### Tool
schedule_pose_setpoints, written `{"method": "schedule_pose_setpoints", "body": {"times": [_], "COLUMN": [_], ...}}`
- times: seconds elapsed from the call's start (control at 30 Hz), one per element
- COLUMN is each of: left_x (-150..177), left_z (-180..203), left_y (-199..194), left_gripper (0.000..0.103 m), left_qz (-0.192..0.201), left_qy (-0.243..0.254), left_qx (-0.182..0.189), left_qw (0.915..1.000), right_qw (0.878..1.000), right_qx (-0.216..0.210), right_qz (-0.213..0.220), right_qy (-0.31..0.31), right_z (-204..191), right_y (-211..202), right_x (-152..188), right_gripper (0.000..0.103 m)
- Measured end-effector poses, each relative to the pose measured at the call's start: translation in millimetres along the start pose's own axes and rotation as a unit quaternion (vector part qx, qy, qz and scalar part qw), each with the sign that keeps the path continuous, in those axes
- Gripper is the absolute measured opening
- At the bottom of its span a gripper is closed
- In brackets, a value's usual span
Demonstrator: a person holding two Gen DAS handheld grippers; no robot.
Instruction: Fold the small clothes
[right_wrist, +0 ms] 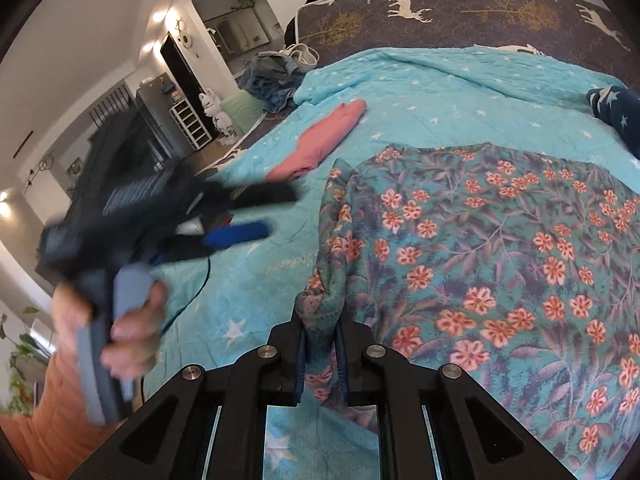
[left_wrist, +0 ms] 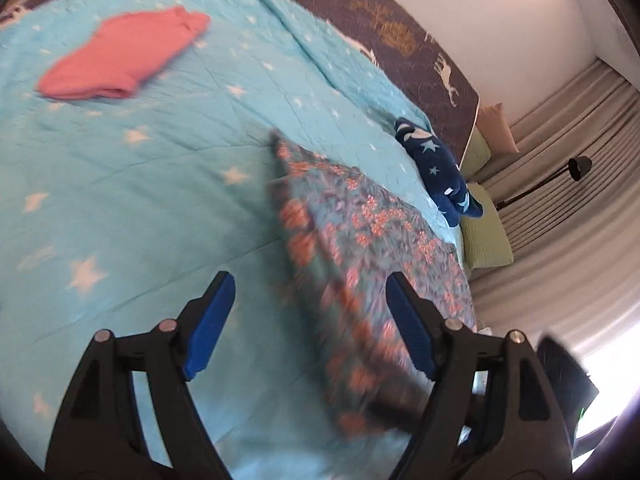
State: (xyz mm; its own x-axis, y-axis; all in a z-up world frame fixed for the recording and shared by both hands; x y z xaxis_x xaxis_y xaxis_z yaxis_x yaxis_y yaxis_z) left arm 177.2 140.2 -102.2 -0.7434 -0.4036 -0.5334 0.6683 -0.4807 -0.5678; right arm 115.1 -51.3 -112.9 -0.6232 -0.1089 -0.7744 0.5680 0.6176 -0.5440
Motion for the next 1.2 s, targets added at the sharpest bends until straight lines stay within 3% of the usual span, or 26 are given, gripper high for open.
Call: {"method": "schedule_pose_setpoints", "body": {"times": [0.07, 0.13, 0.17, 0.2, 0.3, 0.47, 0.7, 0.97, 1.2], "left_x": [-6.4, -12.2, -14.8, -16.2, -20.2, -25.4, -22.2, 20.3, 80.6], "left_z": [0.7, 1.7, 2.4, 3.3, 14.4, 60.7, 142.7, 246.0, 306.0], "left_y": [23.1, 39.8, 46.8, 52.4, 54.9, 48.2, 63.9, 125.7, 186.8], "left_gripper": [0.078, 0.062, 0.032, 0.01, 0.01, 0.01, 0.01, 0.01, 0.01], "left_qz": [-0.018, -0.024, -0.03, -0.039, -0.044, -0.027, -0.038, -0.078, -0.142], "left_qy": [0.002, 0.011, 0.015, 0.013, 0.001, 0.06, 0.121, 0.2, 0.243], "left_qx": [-0.014, -0.026, -0.029, -0.027, -0.003, 0.001, 0.035, 0.057, 0.065], "left_qw": [0.9997, 0.9993, 0.999, 0.9988, 0.999, 0.9978, 0.9913, 0.9751, 0.9573], "right_qw": [1.0, 1.0, 1.0, 1.0, 1.0, 0.998, 0.991, 0.974, 0.957], "right_qx": [-0.004, -0.006, -0.007, -0.008, -0.008, -0.015, 0.002, 0.057, 0.083], "right_qz": [0.001, 0.004, 0.004, 0.006, 0.015, 0.045, 0.111, 0.168, 0.172], "right_qy": [-0.001, 0.001, 0.003, 0.006, 0.015, 0.035, 0.072, 0.144, 0.219], "right_z": [-2.5, -2.2, -1.7, -0.3, 4.9, 17.8, 52.7, 132.1, 191.5], "right_y": [-1.0, -2.8, -3.8, -4.4, -10.9, -36.8, -100.7, -175.0, -214.0], "right_x": [-0.3, 1.4, 1.6, 1.0, 0.1, -5.3, -7.3, 5.3, 41.4], "right_gripper": [0.011, 0.011, 0.011, 0.011, 0.011, 0.011, 0.011, 0.011, 0.011]}}
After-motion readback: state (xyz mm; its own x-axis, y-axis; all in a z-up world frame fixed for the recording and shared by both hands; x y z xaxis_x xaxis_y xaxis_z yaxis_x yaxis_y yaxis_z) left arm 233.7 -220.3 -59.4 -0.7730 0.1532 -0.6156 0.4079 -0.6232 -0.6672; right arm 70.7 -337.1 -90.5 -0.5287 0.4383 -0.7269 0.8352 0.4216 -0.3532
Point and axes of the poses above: each gripper's, at about its wrist camera, not at the fingertips, and y roughly the way its jaws point, z to its right, x to its underside, the point moved 6 cm from there along y, roughly the way its jaws point, and after that the axes turned 10 degrees about z, right-handed, at the moved point
